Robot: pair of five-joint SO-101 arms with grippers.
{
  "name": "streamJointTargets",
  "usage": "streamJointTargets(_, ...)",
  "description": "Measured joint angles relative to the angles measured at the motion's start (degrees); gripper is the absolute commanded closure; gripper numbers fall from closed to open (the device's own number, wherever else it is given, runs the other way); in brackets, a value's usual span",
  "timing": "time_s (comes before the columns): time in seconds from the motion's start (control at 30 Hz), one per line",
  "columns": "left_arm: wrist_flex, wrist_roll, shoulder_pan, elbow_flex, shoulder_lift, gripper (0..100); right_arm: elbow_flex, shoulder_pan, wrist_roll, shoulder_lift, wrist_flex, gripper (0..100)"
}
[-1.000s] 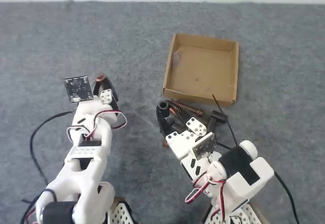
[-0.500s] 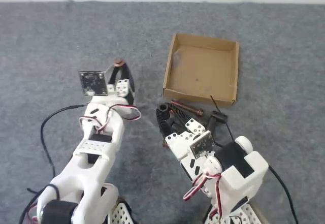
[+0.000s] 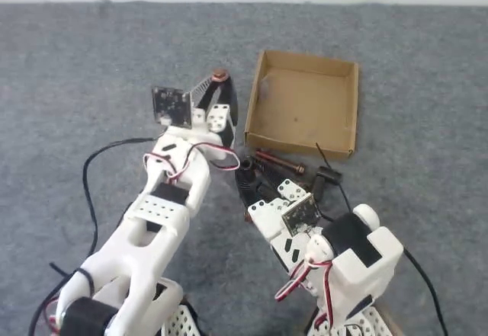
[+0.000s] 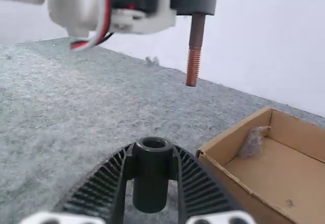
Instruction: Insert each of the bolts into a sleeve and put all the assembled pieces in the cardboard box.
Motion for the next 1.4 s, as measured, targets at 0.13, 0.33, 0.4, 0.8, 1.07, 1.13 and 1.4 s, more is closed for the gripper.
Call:
streamJointTargets(0.13, 3.43, 0.0, 0.09, -3.87, 0.0, 99, 0.0, 0.0, 0.0, 0.0, 0.0, 99.2)
streamJointTargets(0.33, 3.52, 0.0, 0.62, -4.13, 0.0, 99, -0.09, 0.0, 0.0, 0.0, 0.0, 99.2)
streamJointTargets(0.4, 3.52, 0.0, 1.85, -4.13, 0.0, 99, -0.09, 0.0, 0.0, 0.0, 0.0, 99.2)
streamJointTargets(0.8, 5.89, -0.09, 4.84, 7.12, -18.37, 99, -1.14, 0.0, 0.0, 0.0, 0.44, 99.2)
streamJointTargets(1.07, 24.79, 3.69, 6.77, 7.12, -32.35, 99, -4.84, 0.09, 0.0, 4.48, 2.46, 99.2)
streamJointTargets(1.13, 25.32, 3.96, 6.77, 7.12, -32.44, 99, -4.84, 0.09, 0.0, 5.8, 1.05, 99.2)
streamJointTargets(1.4, 25.32, 4.04, 6.77, 7.21, -27.78, 99, -4.84, 0.09, 0.0, 6.68, -0.44, 99.2)
